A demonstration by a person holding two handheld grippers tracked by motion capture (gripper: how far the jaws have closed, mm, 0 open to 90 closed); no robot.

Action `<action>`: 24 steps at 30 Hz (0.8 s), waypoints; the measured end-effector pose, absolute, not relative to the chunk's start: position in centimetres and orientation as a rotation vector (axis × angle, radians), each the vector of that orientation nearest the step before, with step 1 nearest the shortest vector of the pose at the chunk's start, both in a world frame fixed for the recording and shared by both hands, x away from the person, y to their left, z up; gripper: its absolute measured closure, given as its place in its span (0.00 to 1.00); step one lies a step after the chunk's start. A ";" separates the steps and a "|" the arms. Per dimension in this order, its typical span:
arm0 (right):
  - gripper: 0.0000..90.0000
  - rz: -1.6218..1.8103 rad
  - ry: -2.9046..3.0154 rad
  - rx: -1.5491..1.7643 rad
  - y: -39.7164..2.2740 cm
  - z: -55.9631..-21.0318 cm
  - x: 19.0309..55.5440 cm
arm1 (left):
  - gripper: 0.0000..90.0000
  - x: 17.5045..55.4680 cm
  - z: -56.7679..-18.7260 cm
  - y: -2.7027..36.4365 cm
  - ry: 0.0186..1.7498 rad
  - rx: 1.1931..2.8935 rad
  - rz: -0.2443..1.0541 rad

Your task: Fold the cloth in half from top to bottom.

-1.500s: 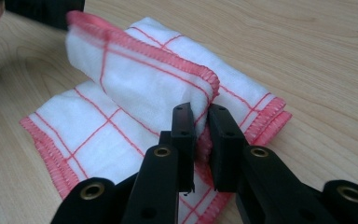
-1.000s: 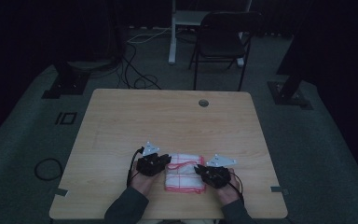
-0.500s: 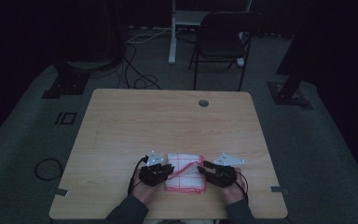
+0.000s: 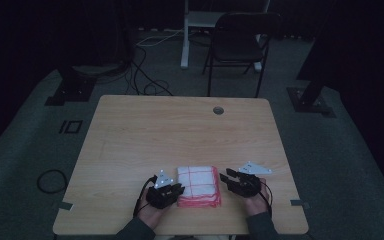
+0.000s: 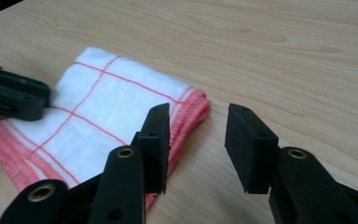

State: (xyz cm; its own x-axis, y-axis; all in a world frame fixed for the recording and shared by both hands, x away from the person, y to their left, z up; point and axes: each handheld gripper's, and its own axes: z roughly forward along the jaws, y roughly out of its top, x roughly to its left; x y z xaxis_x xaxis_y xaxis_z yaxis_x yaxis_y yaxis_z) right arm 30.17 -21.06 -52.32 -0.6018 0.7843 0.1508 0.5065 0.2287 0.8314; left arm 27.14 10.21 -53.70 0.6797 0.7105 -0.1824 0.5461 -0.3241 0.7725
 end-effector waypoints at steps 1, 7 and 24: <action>0.67 1.314 2.205 1.207 -21.1 -52.4 30.2 | 0.85 27.0 -53.6 10.3 0.966 2.007 0.243; 0.66 1.285 2.180 1.242 -21.9 -52.9 30.7 | 0.83 27.0 -52.9 11.7 0.983 1.980 0.304; 0.64 1.164 2.146 1.263 -23.2 -53.8 31.4 | 0.79 29.1 -53.5 15.3 1.125 1.947 0.436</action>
